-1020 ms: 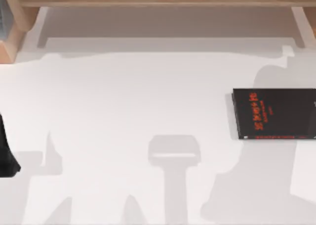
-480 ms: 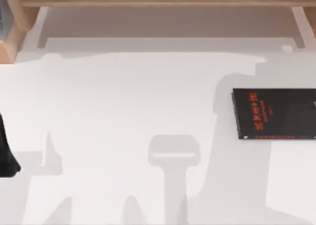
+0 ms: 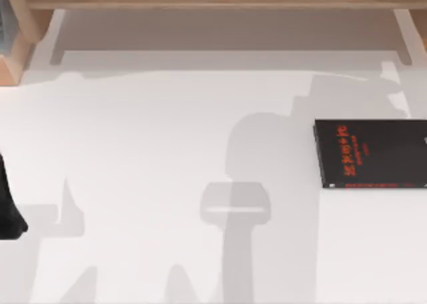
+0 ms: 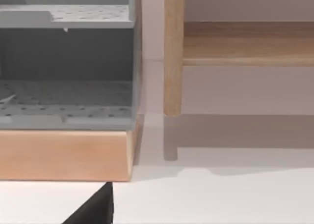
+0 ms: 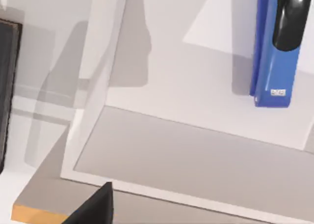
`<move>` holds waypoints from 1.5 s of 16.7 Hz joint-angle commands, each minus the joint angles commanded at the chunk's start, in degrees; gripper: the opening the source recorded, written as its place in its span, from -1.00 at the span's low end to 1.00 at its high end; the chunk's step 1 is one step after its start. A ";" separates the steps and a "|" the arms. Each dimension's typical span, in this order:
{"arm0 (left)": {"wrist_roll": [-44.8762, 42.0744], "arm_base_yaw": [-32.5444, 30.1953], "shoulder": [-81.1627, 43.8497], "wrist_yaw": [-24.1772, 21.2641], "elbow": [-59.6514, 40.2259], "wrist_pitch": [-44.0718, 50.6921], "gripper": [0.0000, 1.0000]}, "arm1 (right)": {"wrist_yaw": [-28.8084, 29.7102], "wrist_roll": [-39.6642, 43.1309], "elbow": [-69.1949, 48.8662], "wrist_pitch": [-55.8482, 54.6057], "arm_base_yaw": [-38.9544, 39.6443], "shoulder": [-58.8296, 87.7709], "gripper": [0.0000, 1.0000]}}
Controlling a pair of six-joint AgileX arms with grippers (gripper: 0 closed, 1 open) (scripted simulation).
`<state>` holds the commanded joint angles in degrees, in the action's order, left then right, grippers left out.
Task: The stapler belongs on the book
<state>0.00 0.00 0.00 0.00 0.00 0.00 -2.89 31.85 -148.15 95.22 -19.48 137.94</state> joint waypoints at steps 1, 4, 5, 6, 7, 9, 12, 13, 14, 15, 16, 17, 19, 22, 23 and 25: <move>0.00 0.00 0.00 0.00 0.00 0.00 1.00 | 0.00 0.28 0.85 -1.52 -0.31 0.54 1.00; 0.00 0.00 0.00 0.00 0.00 0.00 1.00 | 0.03 1.59 3.78 -8.36 -1.92 4.04 1.00; 0.00 0.00 0.00 0.00 0.00 0.00 1.00 | 0.02 2.00 4.85 -11.07 -2.38 5.64 1.00; 0.00 0.00 0.00 0.00 0.00 0.00 1.00 | 0.01 2.31 5.97 -13.77 -2.64 7.31 1.00; 0.00 0.00 0.00 0.00 0.00 0.00 1.00 | 0.00 2.47 7.08 -16.31 -2.67 8.96 1.00; 0.00 0.00 0.00 0.00 0.00 0.00 1.00 | 0.00 2.38 8.77 -20.50 -2.35 11.67 1.00; 0.00 0.00 0.00 0.00 0.00 0.00 1.00 | 0.06 2.01 9.73 -22.87 -2.02 13.43 1.00; 0.00 0.00 0.00 0.00 0.00 0.00 1.00 | 0.06 2.01 9.73 -22.87 -2.02 13.43 1.00; 0.00 0.00 0.00 0.00 0.00 0.00 1.00 | 0.06 2.01 9.73 -22.87 -2.02 13.43 1.00; 0.00 0.00 0.00 0.00 0.00 0.00 1.00 | 0.06 2.01 9.73 -22.87 -2.02 13.43 1.00; 0.00 0.00 0.00 0.00 0.00 0.00 1.00 | 0.06 2.01 9.73 -22.87 -2.02 13.43 1.00; 0.00 0.00 0.00 0.00 0.00 0.00 1.00 | 0.06 2.01 9.73 -22.87 -2.02 13.43 0.85; 0.00 0.00 0.00 0.00 0.00 0.00 1.00 | 0.06 2.01 9.73 -22.87 -2.02 13.43 0.55; 0.00 0.00 0.00 0.00 0.00 0.00 1.00 | 0.06 2.01 9.73 -22.87 -2.02 13.43 0.10; 0.00 0.00 0.00 0.00 0.00 0.00 1.00 | 0.06 2.01 9.73 -22.87 -2.02 13.43 -0.06; 0.00 0.00 0.00 0.00 0.00 0.00 1.00 | 0.06 2.01 9.73 -22.87 -2.02 13.43 -0.36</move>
<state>0.00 0.00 0.00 0.00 0.00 0.00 -2.83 33.86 -138.42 72.35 -21.50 151.36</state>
